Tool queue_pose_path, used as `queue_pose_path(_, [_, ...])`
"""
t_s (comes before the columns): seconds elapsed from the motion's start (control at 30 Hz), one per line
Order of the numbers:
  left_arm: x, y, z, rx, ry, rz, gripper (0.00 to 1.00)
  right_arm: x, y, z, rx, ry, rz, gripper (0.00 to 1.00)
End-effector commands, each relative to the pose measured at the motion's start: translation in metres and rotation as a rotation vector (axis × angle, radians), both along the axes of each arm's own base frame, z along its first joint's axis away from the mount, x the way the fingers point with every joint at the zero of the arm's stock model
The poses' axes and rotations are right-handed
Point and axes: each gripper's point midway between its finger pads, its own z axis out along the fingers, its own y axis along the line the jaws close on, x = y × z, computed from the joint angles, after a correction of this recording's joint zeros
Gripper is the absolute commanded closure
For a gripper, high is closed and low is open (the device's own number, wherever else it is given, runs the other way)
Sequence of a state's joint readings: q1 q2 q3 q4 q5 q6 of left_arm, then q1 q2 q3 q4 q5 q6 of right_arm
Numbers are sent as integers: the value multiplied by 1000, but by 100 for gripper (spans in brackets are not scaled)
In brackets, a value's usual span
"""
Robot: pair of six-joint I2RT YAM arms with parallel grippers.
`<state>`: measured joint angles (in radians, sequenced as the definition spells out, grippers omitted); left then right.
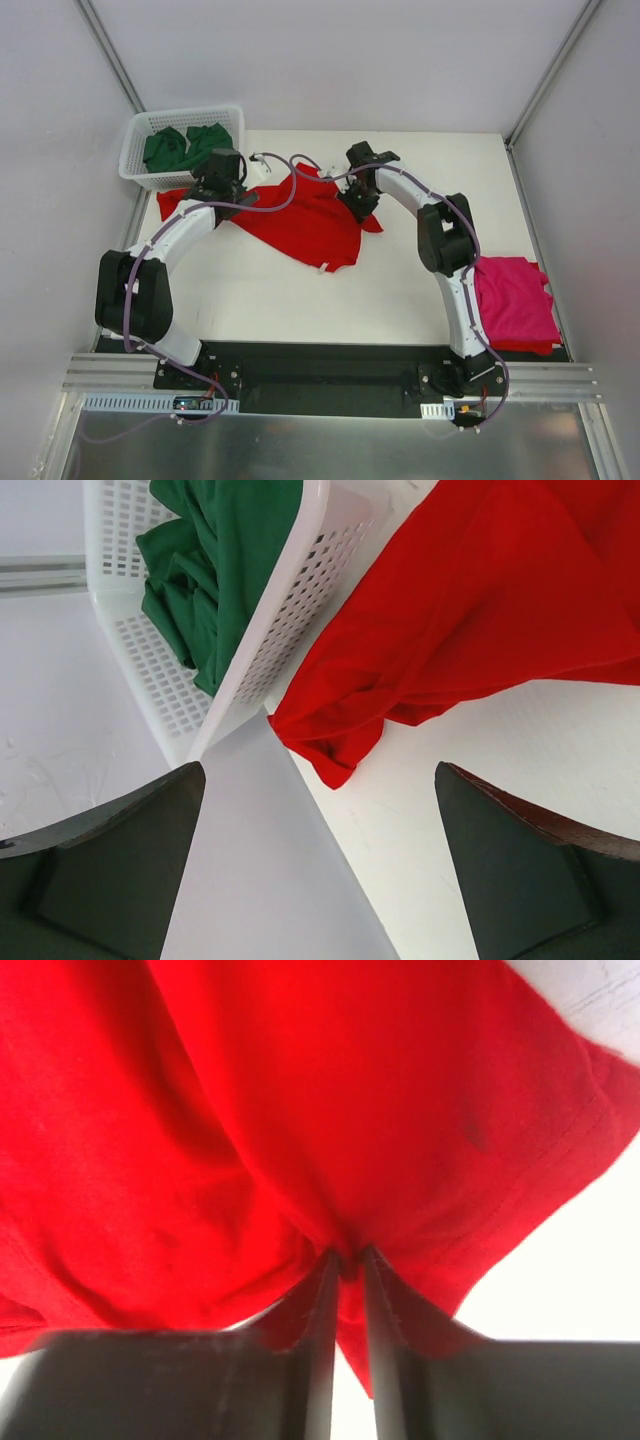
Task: Fold and stack the t-shirts
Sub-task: Flatten out the tshirt
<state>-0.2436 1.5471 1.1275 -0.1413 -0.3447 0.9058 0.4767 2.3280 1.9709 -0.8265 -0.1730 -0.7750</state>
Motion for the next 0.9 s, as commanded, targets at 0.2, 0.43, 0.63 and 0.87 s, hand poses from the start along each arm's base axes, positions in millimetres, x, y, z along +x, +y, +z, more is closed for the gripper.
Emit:
queue_pose_path(0.2, [-10,-8,13,-39,-40,-11,1,3,-5,70,56,-119,-25,99])
queue_pose_path(0.43, [-21,-13,9,-47,-32,-22,1,-20,-22,179,148,-292,-68,99])
queue_pose_path(0.63, [-26,-18,8,-80,-34,-28,1,1,-40,209,81,-451,-71,99])
queue_pose_path(0.87, [-39,-17,4,-76,-26,-26,1,71,-42,239,-36,-687,-38,99])
